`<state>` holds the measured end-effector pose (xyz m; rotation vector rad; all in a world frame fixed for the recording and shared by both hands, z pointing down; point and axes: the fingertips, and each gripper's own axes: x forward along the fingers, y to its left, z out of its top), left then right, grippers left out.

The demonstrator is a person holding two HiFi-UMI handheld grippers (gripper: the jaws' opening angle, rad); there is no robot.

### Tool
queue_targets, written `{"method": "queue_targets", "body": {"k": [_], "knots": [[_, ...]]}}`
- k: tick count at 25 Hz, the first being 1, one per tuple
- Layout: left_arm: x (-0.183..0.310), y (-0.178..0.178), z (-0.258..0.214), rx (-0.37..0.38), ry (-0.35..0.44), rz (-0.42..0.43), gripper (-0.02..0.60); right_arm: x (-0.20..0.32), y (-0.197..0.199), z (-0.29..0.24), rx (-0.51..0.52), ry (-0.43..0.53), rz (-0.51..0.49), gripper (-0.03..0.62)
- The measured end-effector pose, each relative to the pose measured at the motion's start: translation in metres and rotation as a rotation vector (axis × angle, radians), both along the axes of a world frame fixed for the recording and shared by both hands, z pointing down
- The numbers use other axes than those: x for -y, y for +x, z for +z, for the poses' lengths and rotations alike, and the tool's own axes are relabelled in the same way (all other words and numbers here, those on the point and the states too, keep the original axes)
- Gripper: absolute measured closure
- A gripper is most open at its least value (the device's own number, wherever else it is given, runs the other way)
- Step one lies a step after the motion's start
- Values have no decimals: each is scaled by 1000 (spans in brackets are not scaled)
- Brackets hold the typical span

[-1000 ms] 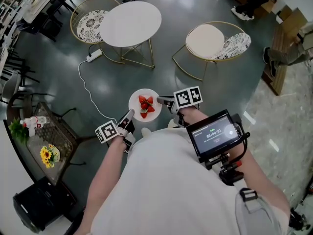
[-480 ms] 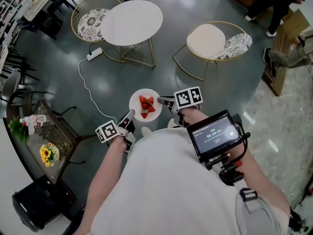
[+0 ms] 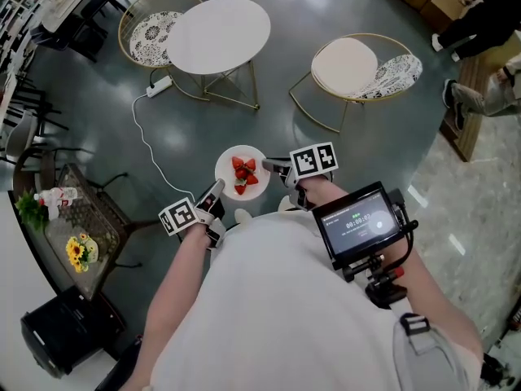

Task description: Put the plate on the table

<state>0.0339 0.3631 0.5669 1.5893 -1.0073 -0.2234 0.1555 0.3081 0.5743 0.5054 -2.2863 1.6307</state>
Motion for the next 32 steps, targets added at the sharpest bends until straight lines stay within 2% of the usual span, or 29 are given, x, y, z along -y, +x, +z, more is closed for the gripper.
{"method": "queue_targets", "body": {"k": [9, 15, 21, 26, 32], "knots": [[-5, -4, -3, 19, -15, -19, 563, -2, -6, -1, 8, -11, -21, 571], [5, 3, 5, 10, -2, 26, 563, 3, 2, 2, -20, 4, 9, 571], [121, -57, 9, -11, 5, 70, 563, 113, -56, 4, -69, 10, 42, 571], [147, -102, 9, -29, 1, 75, 563, 141, -102, 1, -93, 25, 48, 571], [176, -166, 8, -34, 9, 44, 563, 175, -166, 0, -95, 43, 15, 571]]}}
